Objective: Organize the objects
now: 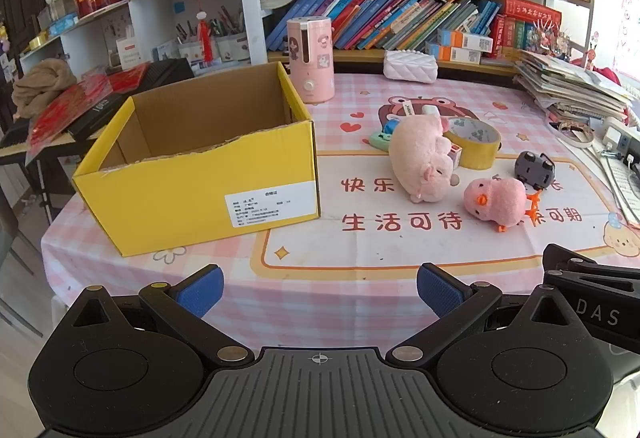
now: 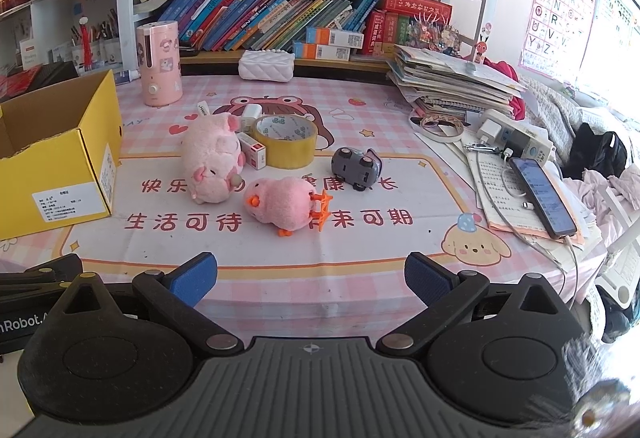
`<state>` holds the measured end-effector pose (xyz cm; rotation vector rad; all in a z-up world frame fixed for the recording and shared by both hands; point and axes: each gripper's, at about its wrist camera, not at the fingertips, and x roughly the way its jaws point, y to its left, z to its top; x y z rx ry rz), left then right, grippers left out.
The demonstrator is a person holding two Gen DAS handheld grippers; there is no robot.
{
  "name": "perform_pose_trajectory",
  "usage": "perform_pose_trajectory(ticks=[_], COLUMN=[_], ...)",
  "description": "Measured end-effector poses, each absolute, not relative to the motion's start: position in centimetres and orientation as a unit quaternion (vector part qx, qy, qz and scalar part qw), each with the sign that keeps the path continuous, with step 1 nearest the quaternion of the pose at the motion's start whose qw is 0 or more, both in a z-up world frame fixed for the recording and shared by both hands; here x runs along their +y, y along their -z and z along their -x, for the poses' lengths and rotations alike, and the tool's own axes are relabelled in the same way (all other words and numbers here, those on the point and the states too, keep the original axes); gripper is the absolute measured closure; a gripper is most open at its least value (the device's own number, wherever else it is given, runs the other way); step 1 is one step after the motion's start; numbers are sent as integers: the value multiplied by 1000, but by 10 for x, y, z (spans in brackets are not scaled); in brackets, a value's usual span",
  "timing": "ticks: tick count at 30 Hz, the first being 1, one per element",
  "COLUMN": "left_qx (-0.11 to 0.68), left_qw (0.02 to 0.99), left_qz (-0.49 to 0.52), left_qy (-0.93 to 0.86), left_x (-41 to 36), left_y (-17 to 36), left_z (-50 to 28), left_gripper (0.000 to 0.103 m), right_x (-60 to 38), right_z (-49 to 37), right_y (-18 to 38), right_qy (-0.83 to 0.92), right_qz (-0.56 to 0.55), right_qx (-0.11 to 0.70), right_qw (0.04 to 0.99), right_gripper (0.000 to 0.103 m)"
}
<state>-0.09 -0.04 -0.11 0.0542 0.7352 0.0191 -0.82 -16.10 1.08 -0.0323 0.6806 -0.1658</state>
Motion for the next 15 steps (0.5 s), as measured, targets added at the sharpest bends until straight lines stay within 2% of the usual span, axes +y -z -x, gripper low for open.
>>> perform_pose_trajectory(ticks=[15], left_qx=[357], left_qw=[934], left_qz=[-30], left_qy=[-9], left_x=[-4], left_y=[-1], left_z=[3], left_gripper=[0], right_x=[-164], right_z=[13], right_y=[-14], right_qy=[82], right_qz=[14], right_qx=[331], right_qw=[940], right_gripper=[2])
